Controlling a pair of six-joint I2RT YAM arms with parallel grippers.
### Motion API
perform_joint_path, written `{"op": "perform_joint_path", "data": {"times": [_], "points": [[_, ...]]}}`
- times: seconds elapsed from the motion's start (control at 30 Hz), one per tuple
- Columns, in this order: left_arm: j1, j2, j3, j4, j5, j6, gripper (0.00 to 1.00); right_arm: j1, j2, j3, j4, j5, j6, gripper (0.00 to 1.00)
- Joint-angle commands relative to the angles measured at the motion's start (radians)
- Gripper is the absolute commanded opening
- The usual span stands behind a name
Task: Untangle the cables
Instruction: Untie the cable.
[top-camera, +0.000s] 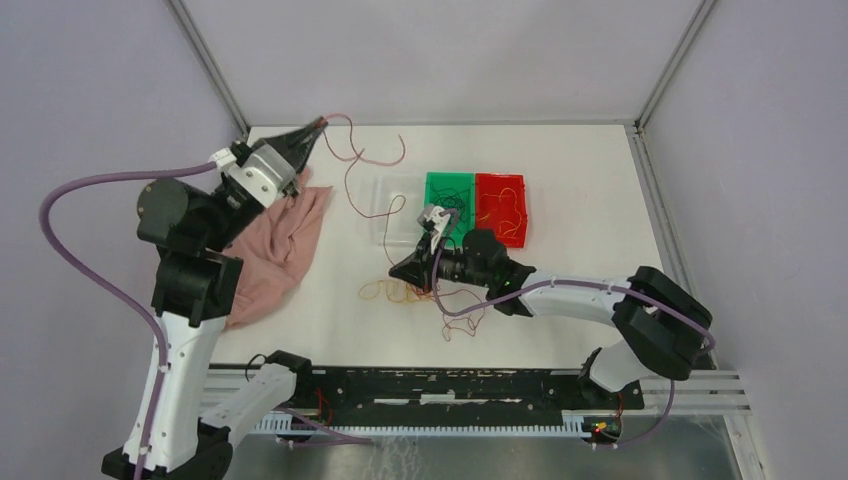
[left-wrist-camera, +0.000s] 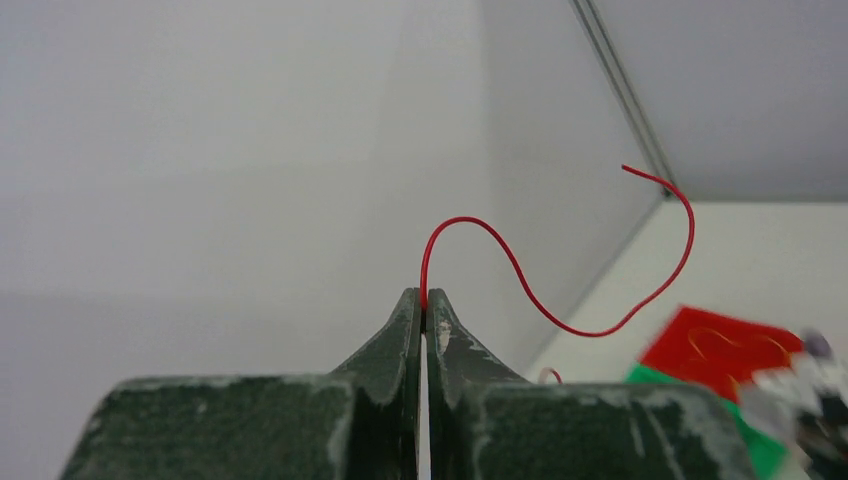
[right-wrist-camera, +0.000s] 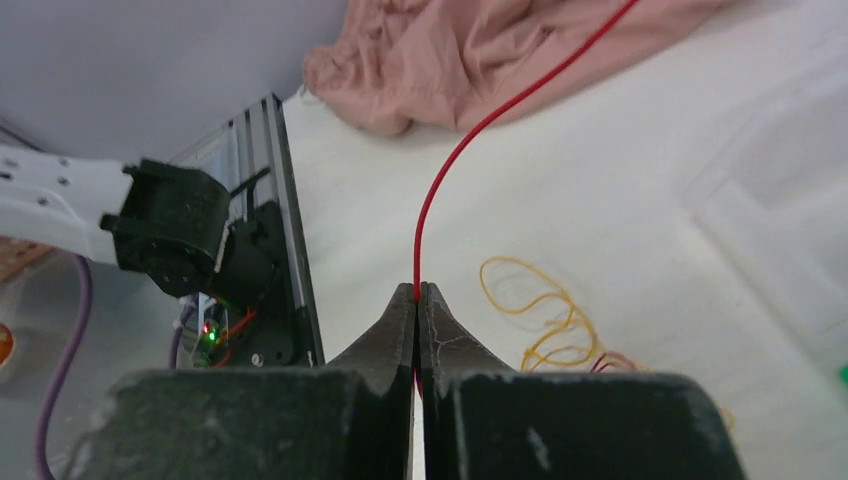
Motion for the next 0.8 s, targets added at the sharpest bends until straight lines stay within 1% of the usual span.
{"op": "perform_joint_path", "data": {"times": [0.0,0.1,0.13,0.23,0.3,0.4,0.47,0.57,0.63,0.67,0.77], "points": [[0.001,-0.132,-0.242,-0.167,0.023,-0.168,0.03,-0.025,-0.137,0.068,0.064,0.081,0.012,0.01],[0.0,-0.208,-0.387,-0.229,0.151,-0.183,0.05,-0.038,-0.161,0.068,0.112,0.112,0.052,0.01],[0.001,-0.22,-0.418,-0.267,0.225,-0.163,0.06,-0.041,-0.158,0.07,0.137,0.113,0.07,0.01],[0.001,-0.224,-0.474,-0.343,0.352,-0.12,0.12,-0.042,-0.141,0.082,0.208,0.111,0.129,0.0],[0.0,-0.212,-0.498,-0.363,0.376,-0.114,0.15,-0.042,-0.13,0.091,0.269,0.114,0.166,0.01],[0.0,-0.214,-0.534,-0.389,0.397,-0.078,0.2,-0.042,-0.125,0.112,0.303,0.125,0.189,0.01],[0.0,-0.222,-0.577,-0.359,0.416,-0.103,0.23,-0.039,-0.116,0.131,0.318,0.124,0.197,0.01],[-0.001,-0.214,-0.637,-0.274,0.425,-0.189,0.3,-0.029,-0.096,0.16,0.327,0.117,0.212,0.01],[0.001,-0.196,-0.656,-0.214,0.419,-0.242,0.33,-0.015,-0.089,0.172,0.332,0.118,0.21,0.01],[0.001,-0.185,-0.663,-0.194,0.422,-0.264,0.36,-0.008,-0.085,0.178,0.331,0.12,0.21,0.01],[0.001,-0.161,-0.683,-0.126,0.428,-0.358,0.5,0.005,-0.074,0.193,0.334,0.13,0.215,0.01]]}}
